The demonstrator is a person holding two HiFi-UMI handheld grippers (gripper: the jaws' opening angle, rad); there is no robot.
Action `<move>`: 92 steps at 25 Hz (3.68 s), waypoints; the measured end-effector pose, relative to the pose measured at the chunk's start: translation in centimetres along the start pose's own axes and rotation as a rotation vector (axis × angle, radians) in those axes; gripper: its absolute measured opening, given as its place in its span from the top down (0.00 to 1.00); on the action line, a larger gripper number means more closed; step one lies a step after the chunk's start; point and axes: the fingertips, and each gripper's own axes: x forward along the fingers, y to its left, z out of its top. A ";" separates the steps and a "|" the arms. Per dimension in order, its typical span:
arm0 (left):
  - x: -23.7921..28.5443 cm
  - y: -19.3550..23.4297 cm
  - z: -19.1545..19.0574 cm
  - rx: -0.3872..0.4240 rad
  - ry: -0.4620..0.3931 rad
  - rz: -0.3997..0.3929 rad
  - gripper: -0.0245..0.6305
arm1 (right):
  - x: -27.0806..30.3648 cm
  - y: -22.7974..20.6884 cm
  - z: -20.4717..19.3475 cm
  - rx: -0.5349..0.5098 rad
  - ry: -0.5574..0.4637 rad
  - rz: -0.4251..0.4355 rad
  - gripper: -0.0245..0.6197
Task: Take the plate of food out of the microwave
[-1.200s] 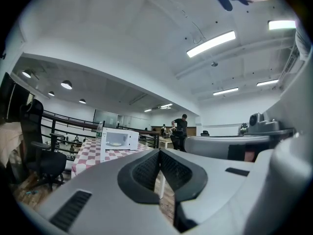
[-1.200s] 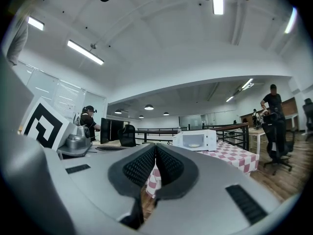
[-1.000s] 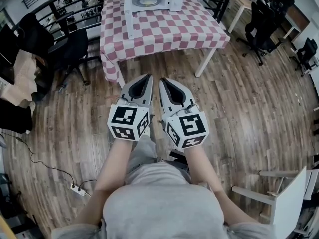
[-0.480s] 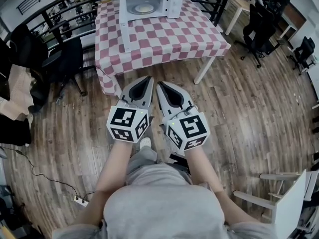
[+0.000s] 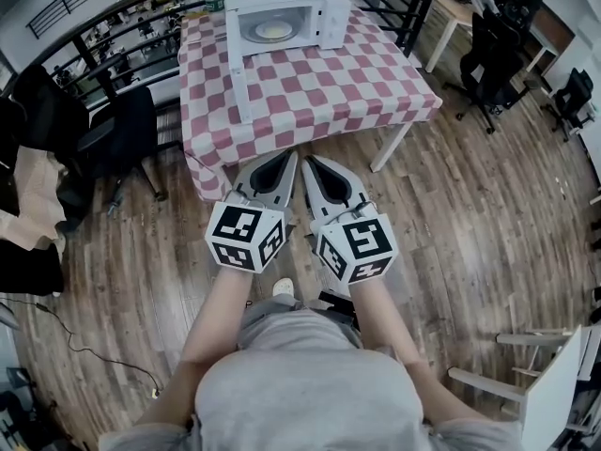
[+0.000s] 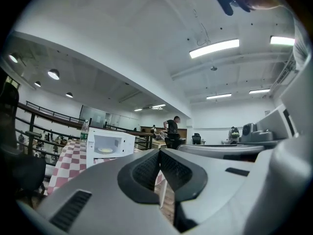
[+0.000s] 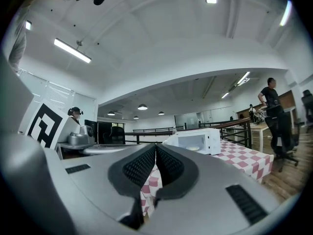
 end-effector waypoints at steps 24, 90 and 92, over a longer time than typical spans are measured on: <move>6.5 8.3 0.1 -0.056 0.001 -0.033 0.96 | 9.4 -3.4 -0.7 -0.020 0.033 -0.080 0.92; 36.5 22.6 -0.3 -0.041 -0.021 0.318 0.96 | 34.5 -29.7 -3.0 0.020 0.114 0.191 0.92; 36.8 22.9 -0.3 -0.042 -0.021 0.329 0.96 | 34.8 -29.9 -3.2 0.026 0.117 0.193 0.92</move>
